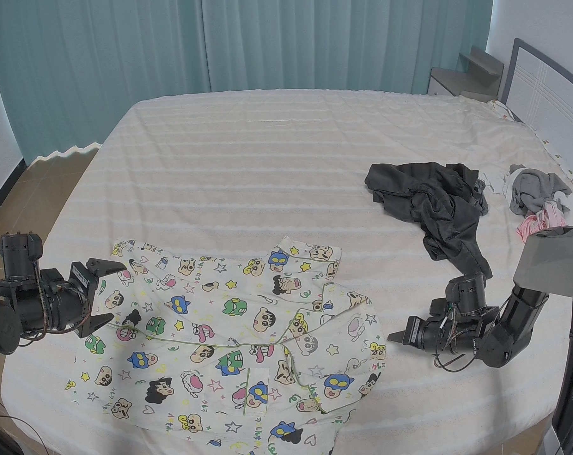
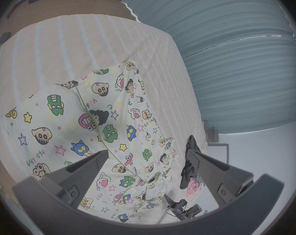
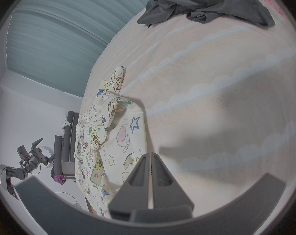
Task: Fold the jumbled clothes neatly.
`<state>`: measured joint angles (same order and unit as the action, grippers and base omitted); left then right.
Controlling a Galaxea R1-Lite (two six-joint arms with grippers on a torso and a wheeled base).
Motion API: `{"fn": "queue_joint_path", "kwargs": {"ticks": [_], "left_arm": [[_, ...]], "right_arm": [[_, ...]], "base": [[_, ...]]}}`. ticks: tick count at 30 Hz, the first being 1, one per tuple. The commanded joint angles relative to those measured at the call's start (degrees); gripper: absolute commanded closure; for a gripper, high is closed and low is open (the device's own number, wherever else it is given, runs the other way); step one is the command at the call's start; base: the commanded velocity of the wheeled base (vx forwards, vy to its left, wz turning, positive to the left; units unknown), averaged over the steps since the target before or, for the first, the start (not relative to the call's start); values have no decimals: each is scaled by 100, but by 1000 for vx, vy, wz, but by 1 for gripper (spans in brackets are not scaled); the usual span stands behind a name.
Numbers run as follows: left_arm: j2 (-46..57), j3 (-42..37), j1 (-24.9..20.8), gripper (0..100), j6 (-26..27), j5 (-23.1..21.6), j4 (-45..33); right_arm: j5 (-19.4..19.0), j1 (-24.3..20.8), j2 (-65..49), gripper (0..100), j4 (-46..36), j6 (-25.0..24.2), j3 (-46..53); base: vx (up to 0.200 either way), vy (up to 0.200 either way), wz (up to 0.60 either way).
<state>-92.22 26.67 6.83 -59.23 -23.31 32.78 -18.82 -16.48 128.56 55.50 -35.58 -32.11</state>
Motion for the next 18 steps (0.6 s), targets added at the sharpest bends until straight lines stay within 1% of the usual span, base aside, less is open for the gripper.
{"fn": "queue_joint_path", "kwargs": {"ticks": [1, 5, 8, 9, 10, 12, 13, 17, 18], "left_arm": [[2, -4, -15, 0, 0, 2, 0], [134, -22, -129, 0, 17, 19, 0], [556, -233, -296, 0, 52, 2, 0], [556, -233, -296, 0, 52, 2, 0], [837, -382, -463, 0, 61, 2, 0], [934, -444, -533, 0, 52, 2, 0], [1057, -576, -674, 0, 52, 11, -9], [1092, -866, -735, 0, 44, 19, -9], [1092, -918, -727, 0, 44, 19, -9]], "right_arm": [[1, 13, -7, 100, 4, 16, 29], [80, 57, -103, 100, 4, 25, 73], [72, -22, -446, 100, 101, 16, 399], [72, -22, -446, 0, 101, 16, 399], [72, -154, -710, 0, 250, 8, 680], [80, -206, -815, 0, 338, 16, 829], [142, -365, -991, 0, 611, 16, 1146], [634, -830, -1114, 0, 1279, -28, 1743], [775, -927, -1070, 0, 1446, -36, 1866]], "base": [[0, 0, 0], [0, 0, 0], [0, 0, 0], [0, 0, 0], [0, 0, 0], [0, 0, 0], [0, 0, 0], [0, 0, 0], [-200, 0, 0]]}}
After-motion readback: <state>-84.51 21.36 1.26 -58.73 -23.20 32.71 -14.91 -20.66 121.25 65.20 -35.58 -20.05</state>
